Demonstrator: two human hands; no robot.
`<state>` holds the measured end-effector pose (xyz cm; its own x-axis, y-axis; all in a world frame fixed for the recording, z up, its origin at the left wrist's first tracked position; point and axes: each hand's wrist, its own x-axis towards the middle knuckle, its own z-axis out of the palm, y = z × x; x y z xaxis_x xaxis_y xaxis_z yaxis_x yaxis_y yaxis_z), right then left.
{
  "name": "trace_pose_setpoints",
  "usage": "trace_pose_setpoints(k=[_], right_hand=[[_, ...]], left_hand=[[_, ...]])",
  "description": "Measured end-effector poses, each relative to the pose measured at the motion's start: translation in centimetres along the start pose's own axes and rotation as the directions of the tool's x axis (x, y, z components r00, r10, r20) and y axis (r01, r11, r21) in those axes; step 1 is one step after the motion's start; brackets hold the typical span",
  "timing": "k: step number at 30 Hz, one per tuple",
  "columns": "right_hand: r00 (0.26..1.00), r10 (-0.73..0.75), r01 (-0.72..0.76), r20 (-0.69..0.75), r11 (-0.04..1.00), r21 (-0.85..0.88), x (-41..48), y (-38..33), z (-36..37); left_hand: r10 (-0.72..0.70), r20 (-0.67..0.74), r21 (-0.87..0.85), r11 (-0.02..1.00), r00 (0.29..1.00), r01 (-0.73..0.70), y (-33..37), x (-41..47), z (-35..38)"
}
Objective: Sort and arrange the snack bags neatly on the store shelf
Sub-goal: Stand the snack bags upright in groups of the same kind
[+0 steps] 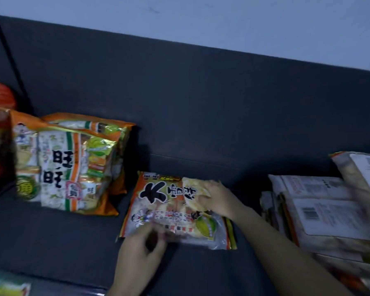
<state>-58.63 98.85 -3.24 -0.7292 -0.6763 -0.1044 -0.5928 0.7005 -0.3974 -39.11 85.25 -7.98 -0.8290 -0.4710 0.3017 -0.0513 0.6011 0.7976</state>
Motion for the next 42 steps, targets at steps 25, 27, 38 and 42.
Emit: trace_pose_setpoints(k=[25,27,38,42], right_hand=[[0.932,0.361,-0.189,-0.025,0.546,0.816,-8.8,2.5,1.0],[0.896,0.41,-0.056,-0.173,0.489,0.87,-9.2,2.6,2.0],[0.74,0.398,0.074,-0.543,0.753,0.654,-3.2,4.9,6.3],[0.695,0.398,-0.082,-0.598,0.871,0.485,-1.6,5.5,6.9]], left_hand=[[0.014,0.098,-0.319,0.948,0.995,0.018,2.3,1.7,1.6],[0.139,0.125,-0.265,0.959,0.982,-0.102,2.1,3.8,1.3],[0.038,0.113,0.01,0.999,0.993,-0.039,-1.6,10.4,8.3],[0.028,0.074,0.019,0.999,0.997,-0.029,-2.5,11.1,8.8]])
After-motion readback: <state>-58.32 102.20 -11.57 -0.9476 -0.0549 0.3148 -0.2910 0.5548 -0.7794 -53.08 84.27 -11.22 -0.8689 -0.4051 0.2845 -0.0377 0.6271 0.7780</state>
